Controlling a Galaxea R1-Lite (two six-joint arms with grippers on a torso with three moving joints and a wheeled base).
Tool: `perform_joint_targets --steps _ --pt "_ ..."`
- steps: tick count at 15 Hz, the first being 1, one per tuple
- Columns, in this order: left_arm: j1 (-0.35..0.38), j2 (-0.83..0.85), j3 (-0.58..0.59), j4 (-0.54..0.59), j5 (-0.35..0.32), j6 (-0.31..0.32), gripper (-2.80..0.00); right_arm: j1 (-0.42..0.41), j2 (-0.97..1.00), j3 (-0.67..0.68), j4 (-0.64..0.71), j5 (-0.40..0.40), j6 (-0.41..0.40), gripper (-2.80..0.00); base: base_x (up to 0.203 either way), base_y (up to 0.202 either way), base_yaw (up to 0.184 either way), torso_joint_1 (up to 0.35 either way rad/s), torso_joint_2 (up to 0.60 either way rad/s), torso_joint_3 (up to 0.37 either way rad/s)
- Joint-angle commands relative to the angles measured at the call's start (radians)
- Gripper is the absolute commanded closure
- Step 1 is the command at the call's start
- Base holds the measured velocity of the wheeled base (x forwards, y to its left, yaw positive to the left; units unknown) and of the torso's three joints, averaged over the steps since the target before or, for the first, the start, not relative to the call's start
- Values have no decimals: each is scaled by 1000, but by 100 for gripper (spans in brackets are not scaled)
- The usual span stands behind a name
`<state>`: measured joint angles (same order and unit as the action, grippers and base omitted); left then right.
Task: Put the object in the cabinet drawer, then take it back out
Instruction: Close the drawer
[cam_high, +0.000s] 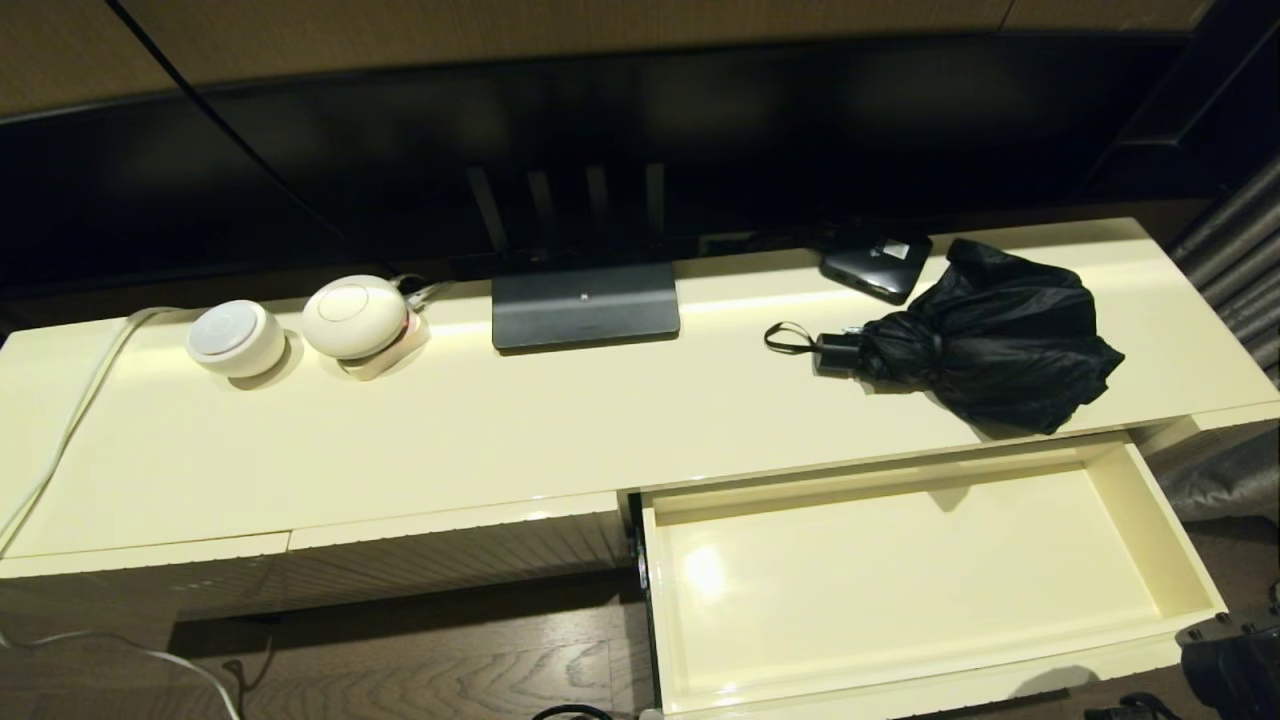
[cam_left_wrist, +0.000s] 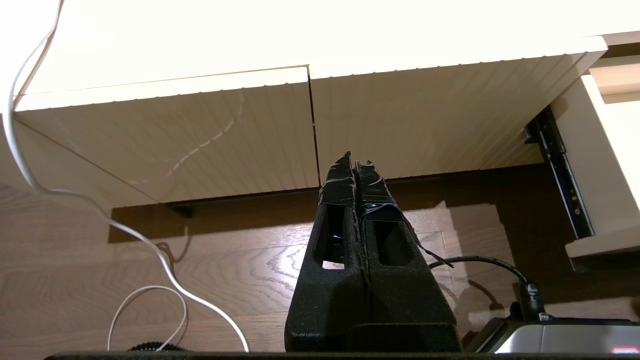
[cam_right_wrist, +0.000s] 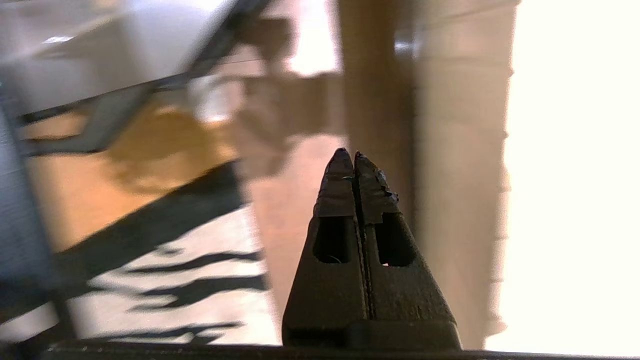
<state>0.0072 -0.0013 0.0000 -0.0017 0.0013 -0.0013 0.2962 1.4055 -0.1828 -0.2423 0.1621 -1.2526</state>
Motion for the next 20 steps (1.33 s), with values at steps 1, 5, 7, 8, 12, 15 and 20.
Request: perform_joint_targets --steps 1,5,7,8,12,15,20 --pt "0 1 3 0 0 0 0 -1 73 -3 -120 -9 -7 0 0 0 0 0 0 0" --pt "0 1 3 0 0 0 0 -18 115 -7 -215 -11 -11 0 0 0 0 0 0 0" --pt "0 1 3 0 0 0 0 -24 145 -5 -269 -12 -12 0 0 0 0 0 0 0" --pt "0 1 3 1 0 0 0 -26 150 -5 -280 -12 -13 0 0 0 0 0 0 0" --pt "0 1 3 0 0 0 0 -28 173 -8 -362 -22 -21 0 0 0 0 0 0 0" --pt "0 1 3 0 0 0 0 -31 190 -10 -420 -24 -24 0 0 0 0 0 0 0" --pt "0 0 3 0 0 0 0 -37 256 -20 -572 -23 -44 0 0 0 0 0 0 0"
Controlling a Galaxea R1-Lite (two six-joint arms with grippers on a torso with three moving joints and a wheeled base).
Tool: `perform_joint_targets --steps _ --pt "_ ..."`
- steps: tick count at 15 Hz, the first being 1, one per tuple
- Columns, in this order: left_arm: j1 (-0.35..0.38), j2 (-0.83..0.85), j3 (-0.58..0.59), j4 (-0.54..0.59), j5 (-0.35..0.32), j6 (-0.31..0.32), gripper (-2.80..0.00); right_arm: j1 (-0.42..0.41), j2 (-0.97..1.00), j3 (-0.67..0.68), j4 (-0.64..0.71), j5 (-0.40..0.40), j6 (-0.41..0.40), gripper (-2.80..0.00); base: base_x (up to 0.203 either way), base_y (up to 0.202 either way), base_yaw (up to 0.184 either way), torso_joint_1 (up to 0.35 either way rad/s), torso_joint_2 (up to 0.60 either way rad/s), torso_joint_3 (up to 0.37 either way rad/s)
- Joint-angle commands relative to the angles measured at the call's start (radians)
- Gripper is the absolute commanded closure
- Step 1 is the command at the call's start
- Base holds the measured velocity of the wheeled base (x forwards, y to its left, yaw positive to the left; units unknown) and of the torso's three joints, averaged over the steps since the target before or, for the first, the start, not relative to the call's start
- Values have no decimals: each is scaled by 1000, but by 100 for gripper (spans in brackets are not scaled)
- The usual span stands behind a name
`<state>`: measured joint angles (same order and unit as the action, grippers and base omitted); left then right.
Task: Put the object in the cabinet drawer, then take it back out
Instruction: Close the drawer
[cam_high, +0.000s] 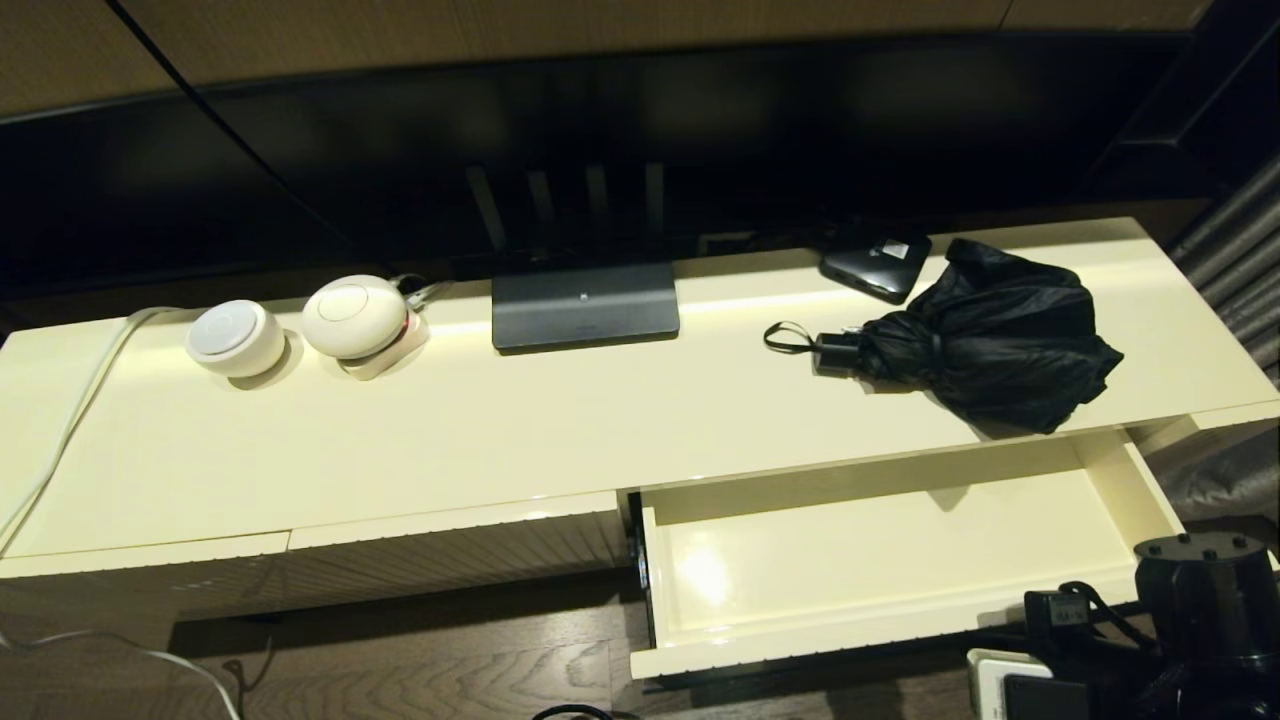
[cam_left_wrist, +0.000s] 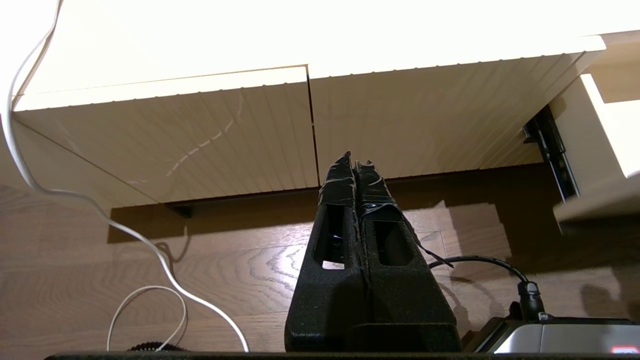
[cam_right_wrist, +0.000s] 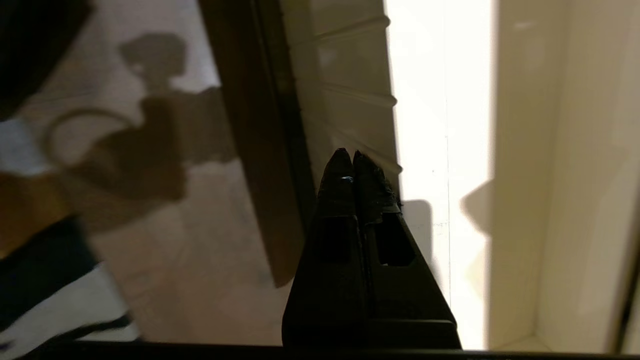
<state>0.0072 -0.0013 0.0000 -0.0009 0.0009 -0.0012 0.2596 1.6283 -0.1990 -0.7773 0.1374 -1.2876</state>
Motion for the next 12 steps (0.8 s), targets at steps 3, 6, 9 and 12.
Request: perform_joint_targets --steps 3,6,9,12 --pt "0 1 3 -1 1 0 0 0 65 -7 -133 1 -13 0 0 0 0 0 0 0" --pt "0 1 3 -1 1 0 0 -2 96 -5 -190 -5 -13 0 0 0 0 0 0 0" --pt "0 1 3 -1 1 0 0 -2 152 -13 -301 -10 -14 0 0 0 0 0 0 0" --pt "0 0 3 1 1 0 0 6 200 -26 -389 -12 -15 0 0 0 0 0 0 0"
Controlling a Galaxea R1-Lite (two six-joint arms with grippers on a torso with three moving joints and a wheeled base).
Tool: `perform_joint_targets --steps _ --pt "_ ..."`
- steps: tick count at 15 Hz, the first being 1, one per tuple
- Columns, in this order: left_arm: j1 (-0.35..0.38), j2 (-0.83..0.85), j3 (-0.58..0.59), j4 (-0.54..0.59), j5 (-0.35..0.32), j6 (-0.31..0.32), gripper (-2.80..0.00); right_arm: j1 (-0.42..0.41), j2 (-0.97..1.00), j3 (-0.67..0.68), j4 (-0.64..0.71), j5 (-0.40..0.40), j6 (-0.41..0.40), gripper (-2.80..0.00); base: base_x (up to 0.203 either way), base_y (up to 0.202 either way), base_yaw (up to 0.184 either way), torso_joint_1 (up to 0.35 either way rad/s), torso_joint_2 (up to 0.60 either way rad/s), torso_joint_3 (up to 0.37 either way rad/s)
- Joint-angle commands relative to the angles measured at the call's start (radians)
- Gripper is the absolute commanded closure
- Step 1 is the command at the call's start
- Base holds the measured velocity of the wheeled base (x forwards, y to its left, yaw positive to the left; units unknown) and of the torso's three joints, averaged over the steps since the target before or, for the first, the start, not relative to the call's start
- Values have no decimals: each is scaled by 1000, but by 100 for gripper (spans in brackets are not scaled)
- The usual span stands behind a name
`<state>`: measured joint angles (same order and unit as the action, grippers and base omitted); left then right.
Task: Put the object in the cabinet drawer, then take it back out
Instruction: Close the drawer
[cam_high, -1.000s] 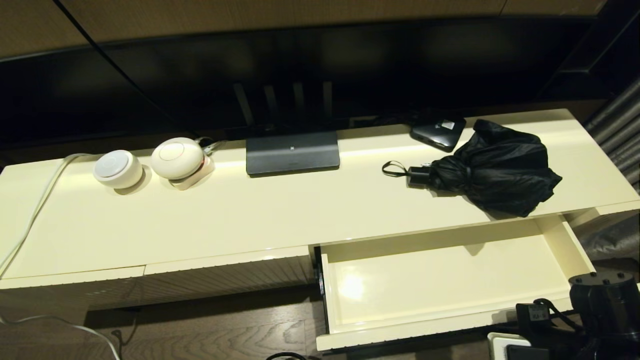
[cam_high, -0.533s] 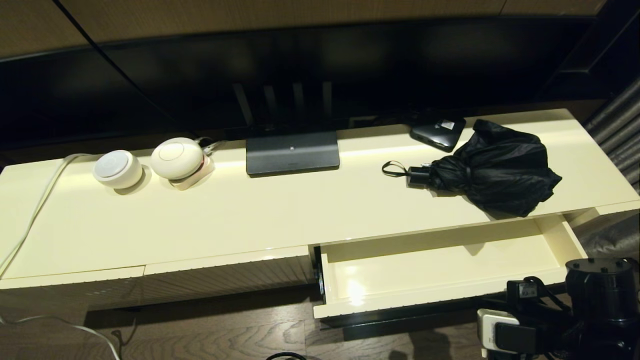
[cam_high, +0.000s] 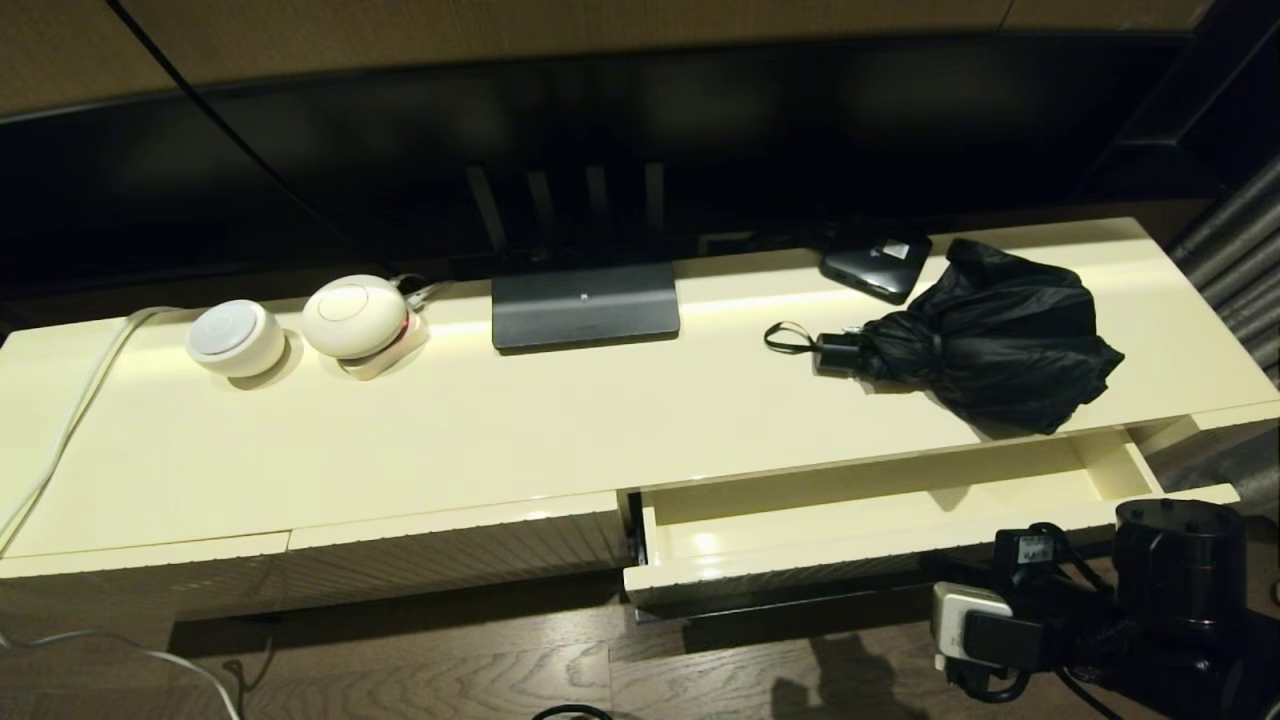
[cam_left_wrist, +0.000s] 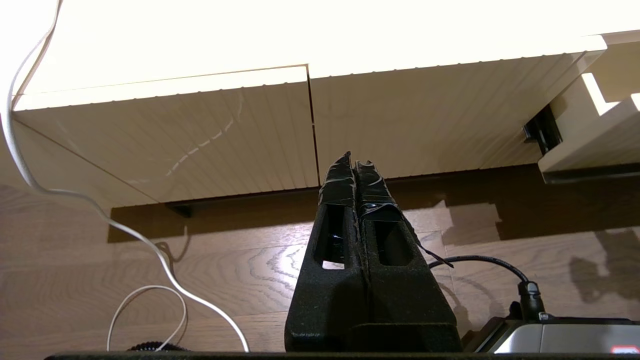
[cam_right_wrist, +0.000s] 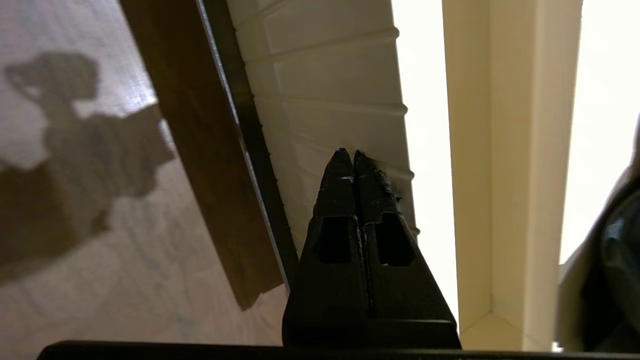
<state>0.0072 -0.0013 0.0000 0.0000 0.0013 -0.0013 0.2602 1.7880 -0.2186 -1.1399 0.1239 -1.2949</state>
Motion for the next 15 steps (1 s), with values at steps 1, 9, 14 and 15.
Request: perform_joint_targets --steps 1,9,14,15 --pt "0 1 3 -2 0 0 0 6 45 -12 -36 1 -18 0 0 0 0 0 0 0" --pt "0 1 3 -1 0 0 0 7 84 -54 -90 2 -60 0 0 0 0 0 0 0" --pt "0 1 3 -2 0 0 0 7 97 -103 -93 5 -95 0 0 0 0 0 0 0" --pt "0 1 3 -2 0 0 0 7 100 -109 -92 8 -105 0 0 0 0 0 0 0"
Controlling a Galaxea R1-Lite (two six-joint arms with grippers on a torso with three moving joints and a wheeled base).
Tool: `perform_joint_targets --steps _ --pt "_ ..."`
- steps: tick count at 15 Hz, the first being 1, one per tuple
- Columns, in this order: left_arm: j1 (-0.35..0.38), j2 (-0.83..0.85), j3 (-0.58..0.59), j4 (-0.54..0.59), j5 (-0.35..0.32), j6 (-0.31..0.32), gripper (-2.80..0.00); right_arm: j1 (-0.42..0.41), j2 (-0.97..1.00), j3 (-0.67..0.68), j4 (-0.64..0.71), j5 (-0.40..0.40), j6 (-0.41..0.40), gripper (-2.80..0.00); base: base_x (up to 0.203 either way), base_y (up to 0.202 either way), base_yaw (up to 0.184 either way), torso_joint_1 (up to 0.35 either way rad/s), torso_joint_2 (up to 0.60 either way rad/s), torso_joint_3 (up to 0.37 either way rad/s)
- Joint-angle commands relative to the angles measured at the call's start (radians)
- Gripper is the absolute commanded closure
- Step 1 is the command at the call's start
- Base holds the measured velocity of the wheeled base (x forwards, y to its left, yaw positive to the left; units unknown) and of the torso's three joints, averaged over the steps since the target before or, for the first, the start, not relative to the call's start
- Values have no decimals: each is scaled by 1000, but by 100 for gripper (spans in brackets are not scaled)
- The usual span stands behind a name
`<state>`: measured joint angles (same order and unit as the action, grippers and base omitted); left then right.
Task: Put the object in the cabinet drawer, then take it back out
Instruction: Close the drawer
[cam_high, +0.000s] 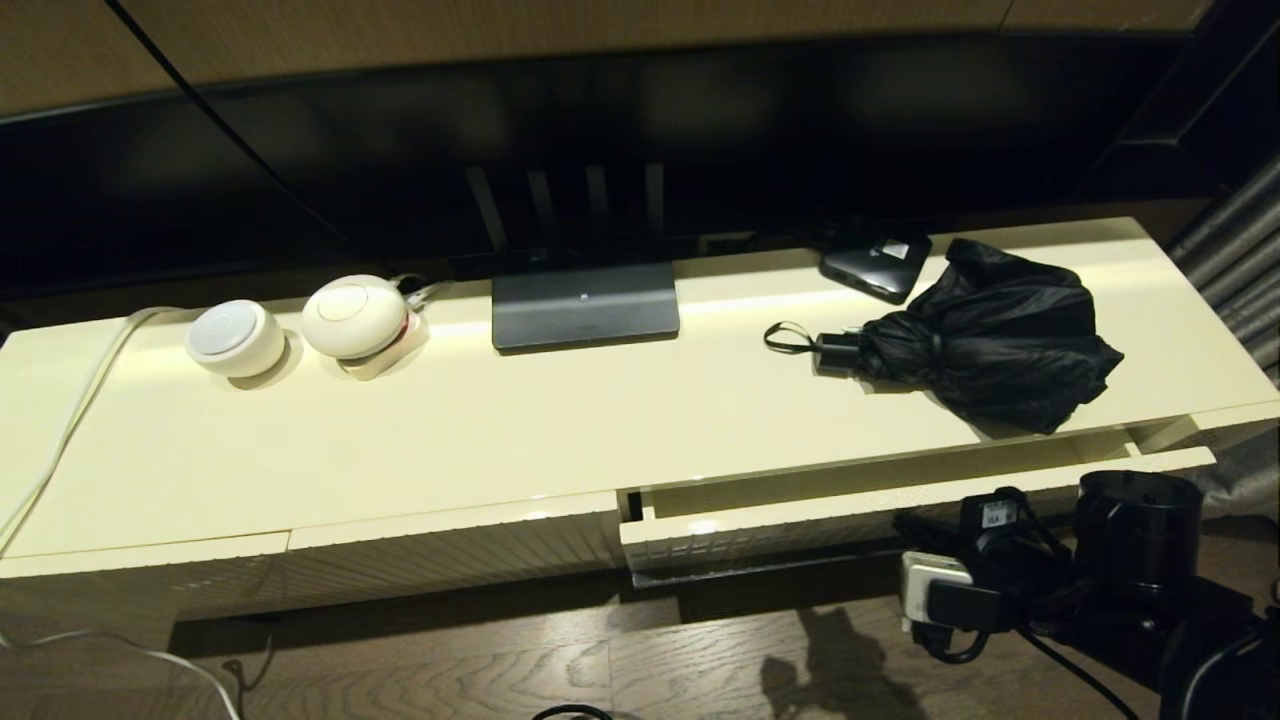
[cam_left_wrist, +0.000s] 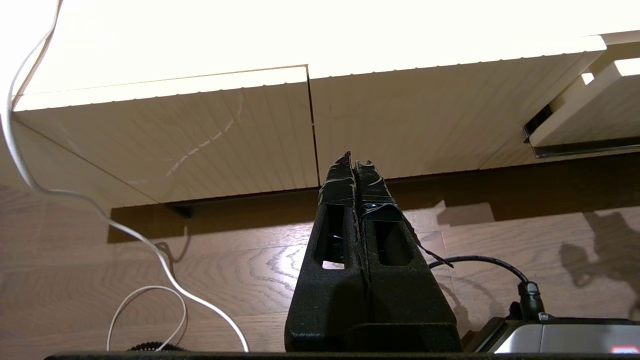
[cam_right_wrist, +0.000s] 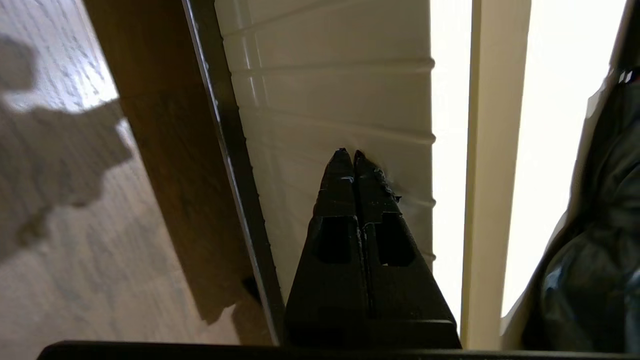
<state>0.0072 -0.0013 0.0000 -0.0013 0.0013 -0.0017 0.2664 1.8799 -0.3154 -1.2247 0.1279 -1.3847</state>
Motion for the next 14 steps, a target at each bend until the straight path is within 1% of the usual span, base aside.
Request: perform_joint_targets --steps 1,5,10,12,14 --pt "0 1 3 0 0 0 0 1 14 -14 -9 4 -17 0 0 0 0 0 0 0" --pt "0 0 3 0 0 0 0 1 50 -42 -38 6 -28 0 0 0 0 0 0 0" --pt "0 1 3 0 0 0 0 2 79 -79 -38 6 -47 0 0 0 0 0 0 0" --pt "0 0 3 0 0 0 0 1 87 -94 -38 6 -74 0 0 0 0 0 0 0" --pt "0 1 3 0 0 0 0 1 91 -100 -38 6 -76 0 0 0 0 0 0 0"
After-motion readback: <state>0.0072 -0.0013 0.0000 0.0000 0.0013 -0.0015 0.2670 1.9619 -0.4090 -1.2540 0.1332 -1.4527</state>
